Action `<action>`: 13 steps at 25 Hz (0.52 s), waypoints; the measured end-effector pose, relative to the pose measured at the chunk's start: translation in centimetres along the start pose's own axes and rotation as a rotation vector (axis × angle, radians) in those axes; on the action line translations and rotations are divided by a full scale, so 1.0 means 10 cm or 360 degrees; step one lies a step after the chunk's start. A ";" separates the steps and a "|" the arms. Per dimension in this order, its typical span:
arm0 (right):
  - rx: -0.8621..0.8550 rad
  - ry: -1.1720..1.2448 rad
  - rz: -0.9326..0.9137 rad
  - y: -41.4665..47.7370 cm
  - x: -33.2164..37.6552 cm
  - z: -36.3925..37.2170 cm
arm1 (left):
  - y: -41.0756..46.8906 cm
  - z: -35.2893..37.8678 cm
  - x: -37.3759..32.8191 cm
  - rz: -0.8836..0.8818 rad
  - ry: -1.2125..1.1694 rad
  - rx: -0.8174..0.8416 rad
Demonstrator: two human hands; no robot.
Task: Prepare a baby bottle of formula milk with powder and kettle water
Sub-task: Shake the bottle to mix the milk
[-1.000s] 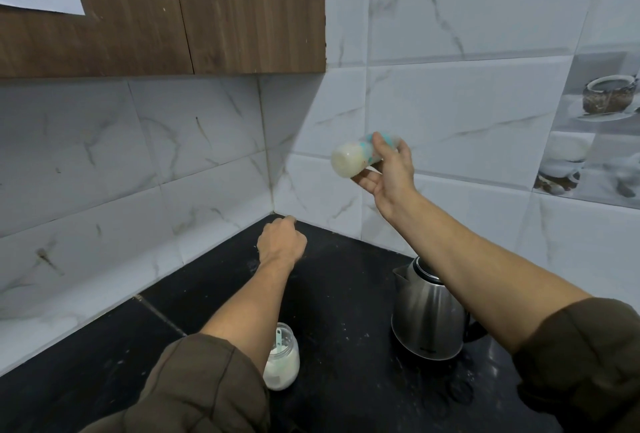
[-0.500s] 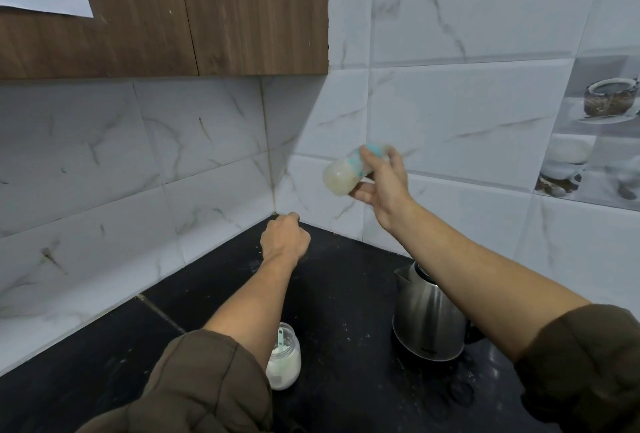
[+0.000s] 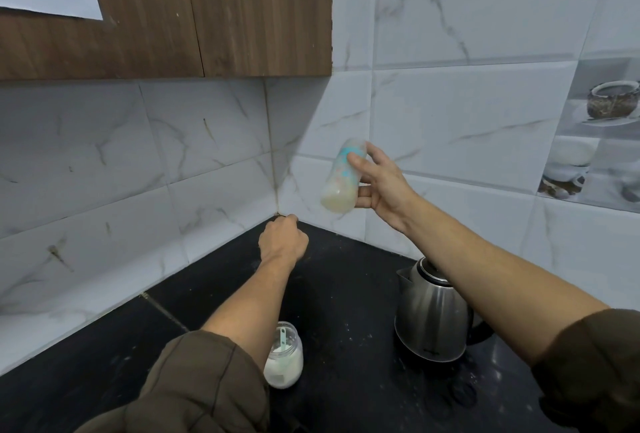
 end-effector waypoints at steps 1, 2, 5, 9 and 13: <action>0.0101 -0.0117 -0.0040 -0.03 0.00 0.02 | 0.00 -0.01 0.00 0.0005 0.0003 -0.0001; 0.0079 -0.0119 -0.0064 -0.02 0.01 0.01 | -0.01 -0.01 -0.01 0.0007 0.0003 -0.0002; -0.0422 0.0346 0.0011 0.07 0.06 -0.18 | -0.01 -0.02 -0.01 0.0007 -0.0008 -0.0011; -0.0228 0.0251 0.0082 0.03 -0.02 -0.06 | -0.03 -0.01 0.00 0.0011 -0.0007 -0.0003; -0.0019 0.0018 -0.0064 -0.04 0.01 0.04 | -0.05 -0.01 -0.03 0.0023 -0.0006 0.0009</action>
Point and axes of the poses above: each hand's wrist, its own y-axis towards the middle knuckle, its own z-axis out of the palm, x = y × z, the point moved 6 cm from there along y, towards the middle knuckle, and after that the axes turned 11 degrees about -x, right-handed, at the moved point
